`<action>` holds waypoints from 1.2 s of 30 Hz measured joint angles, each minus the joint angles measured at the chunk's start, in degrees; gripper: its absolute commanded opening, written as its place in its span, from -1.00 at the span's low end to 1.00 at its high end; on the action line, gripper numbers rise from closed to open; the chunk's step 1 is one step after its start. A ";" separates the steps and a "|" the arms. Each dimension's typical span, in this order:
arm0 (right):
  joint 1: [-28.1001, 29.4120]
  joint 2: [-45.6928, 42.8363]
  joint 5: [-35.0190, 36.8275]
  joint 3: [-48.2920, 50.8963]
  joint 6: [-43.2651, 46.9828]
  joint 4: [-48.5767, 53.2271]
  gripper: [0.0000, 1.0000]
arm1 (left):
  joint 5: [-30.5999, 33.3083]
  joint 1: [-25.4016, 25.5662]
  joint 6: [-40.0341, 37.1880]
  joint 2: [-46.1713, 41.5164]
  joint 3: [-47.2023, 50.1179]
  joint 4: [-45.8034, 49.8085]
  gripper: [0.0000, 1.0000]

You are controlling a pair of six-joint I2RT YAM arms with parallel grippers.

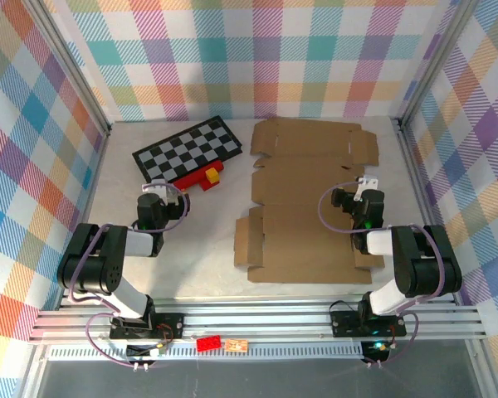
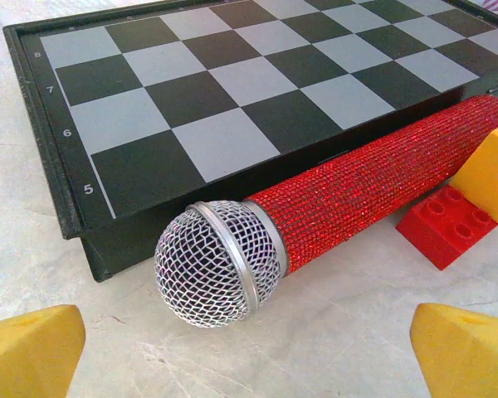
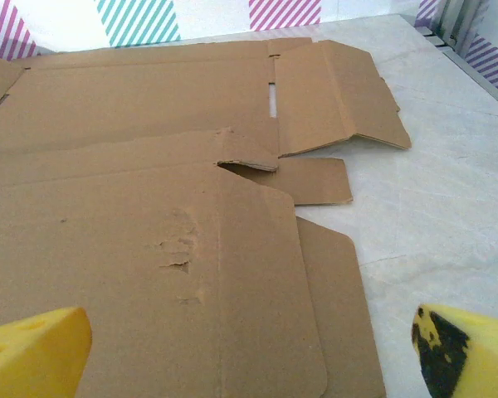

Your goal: Fold the paper box

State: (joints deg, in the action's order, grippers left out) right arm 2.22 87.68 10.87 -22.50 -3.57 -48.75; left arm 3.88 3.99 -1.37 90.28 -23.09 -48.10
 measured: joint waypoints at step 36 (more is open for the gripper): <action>3.06 -13.90 1.86 3.78 2.25 4.15 0.97 | 5.90 3.61 -1.42 -12.26 -0.31 7.80 1.00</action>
State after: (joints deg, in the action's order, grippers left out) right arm 5.28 73.78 12.73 -18.72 -1.32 -44.60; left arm 9.78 7.60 -2.79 78.02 -23.40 -40.29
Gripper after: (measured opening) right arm 0.987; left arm 0.997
